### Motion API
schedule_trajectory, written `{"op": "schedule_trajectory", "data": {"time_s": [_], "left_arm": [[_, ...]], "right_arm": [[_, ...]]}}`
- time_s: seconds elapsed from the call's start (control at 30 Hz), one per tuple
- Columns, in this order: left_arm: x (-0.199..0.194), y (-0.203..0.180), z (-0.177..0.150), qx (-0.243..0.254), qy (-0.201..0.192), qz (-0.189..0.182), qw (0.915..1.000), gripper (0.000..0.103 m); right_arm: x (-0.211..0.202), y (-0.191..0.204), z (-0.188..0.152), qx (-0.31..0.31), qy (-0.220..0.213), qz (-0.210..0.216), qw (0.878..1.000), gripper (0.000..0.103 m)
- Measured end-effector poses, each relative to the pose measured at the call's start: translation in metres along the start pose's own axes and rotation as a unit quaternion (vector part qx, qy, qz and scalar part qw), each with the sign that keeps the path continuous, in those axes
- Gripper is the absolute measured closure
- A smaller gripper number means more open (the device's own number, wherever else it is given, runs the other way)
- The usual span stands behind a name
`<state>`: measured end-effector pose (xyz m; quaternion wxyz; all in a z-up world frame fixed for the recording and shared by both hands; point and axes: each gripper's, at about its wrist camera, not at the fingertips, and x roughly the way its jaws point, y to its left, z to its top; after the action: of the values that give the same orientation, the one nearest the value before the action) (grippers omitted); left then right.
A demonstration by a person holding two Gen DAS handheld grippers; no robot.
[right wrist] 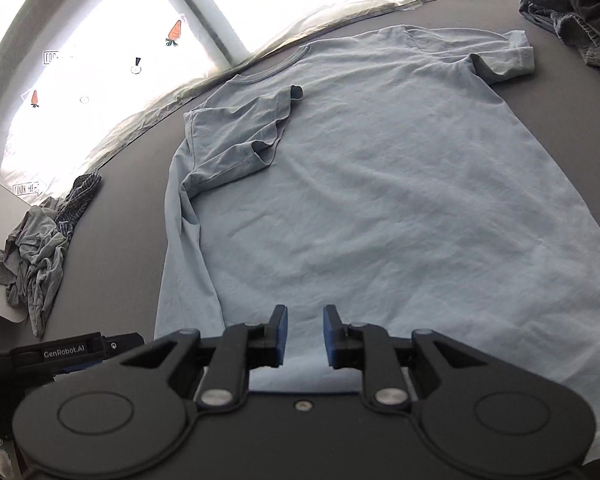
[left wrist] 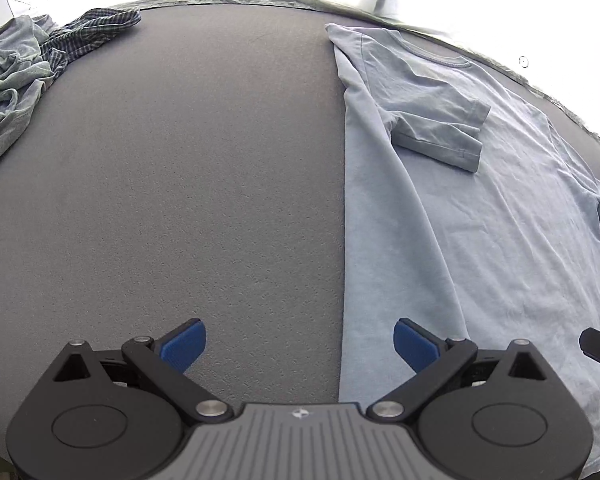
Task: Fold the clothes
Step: 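Open the right tool and move it toward the collar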
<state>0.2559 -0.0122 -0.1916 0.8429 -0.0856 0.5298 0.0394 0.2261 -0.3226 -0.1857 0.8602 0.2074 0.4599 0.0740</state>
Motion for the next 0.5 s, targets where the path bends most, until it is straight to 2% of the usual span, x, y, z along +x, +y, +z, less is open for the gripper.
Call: {"op": "schedule_trajectory", "data": {"time_s": [0.27,0.5], "left_arm": [[0.022,-0.011,0.050,-0.012,-0.012,0.023,0.9996,0.003],[0.058,-0.007,0.109,-0.016,0.000,0.034,0.9993,0.003]], "right_arm": [[0.050,-0.004,0.074,-0.013,-0.005,0.009,1.000,0.079],[0.113,0.000,0.140,-0.008,-0.013,0.005,1.000,0.070]]}}
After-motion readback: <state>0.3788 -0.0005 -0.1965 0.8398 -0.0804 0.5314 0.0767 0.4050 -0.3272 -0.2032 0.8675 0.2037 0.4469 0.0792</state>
